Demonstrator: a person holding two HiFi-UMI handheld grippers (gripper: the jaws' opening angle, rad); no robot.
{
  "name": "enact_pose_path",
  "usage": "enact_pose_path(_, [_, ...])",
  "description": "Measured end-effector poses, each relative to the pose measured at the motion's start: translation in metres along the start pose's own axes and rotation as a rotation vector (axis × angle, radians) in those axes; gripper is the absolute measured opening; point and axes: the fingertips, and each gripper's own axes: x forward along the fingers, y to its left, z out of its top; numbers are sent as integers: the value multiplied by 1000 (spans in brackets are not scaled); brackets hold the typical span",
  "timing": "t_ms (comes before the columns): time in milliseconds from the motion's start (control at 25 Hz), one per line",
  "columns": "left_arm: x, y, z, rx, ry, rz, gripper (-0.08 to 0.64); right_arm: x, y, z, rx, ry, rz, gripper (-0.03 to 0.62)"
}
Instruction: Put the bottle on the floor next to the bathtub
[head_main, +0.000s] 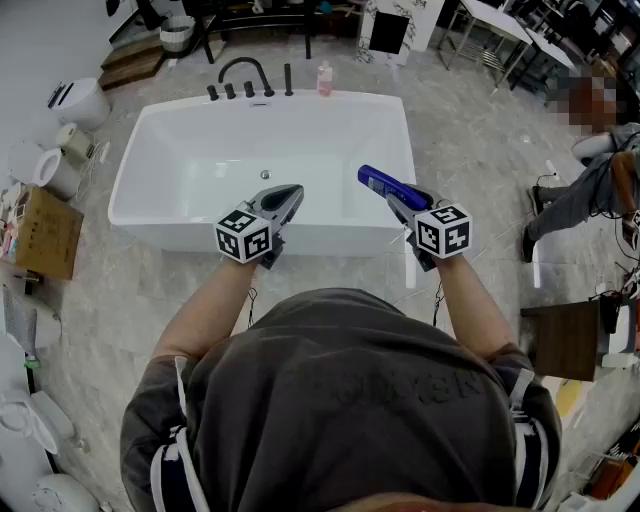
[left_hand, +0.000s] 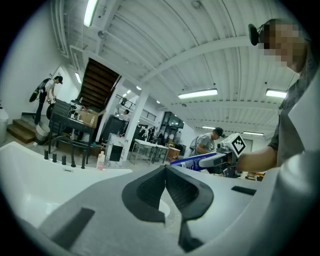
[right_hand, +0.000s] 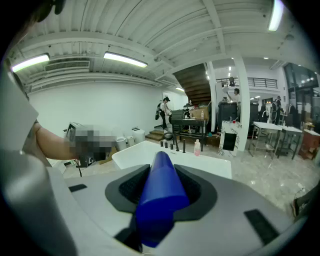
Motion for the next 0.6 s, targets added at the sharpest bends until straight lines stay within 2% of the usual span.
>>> enact_pose_path(600, [12, 3, 0, 5, 19, 0, 6, 5, -9, 2, 18, -4, 23, 138])
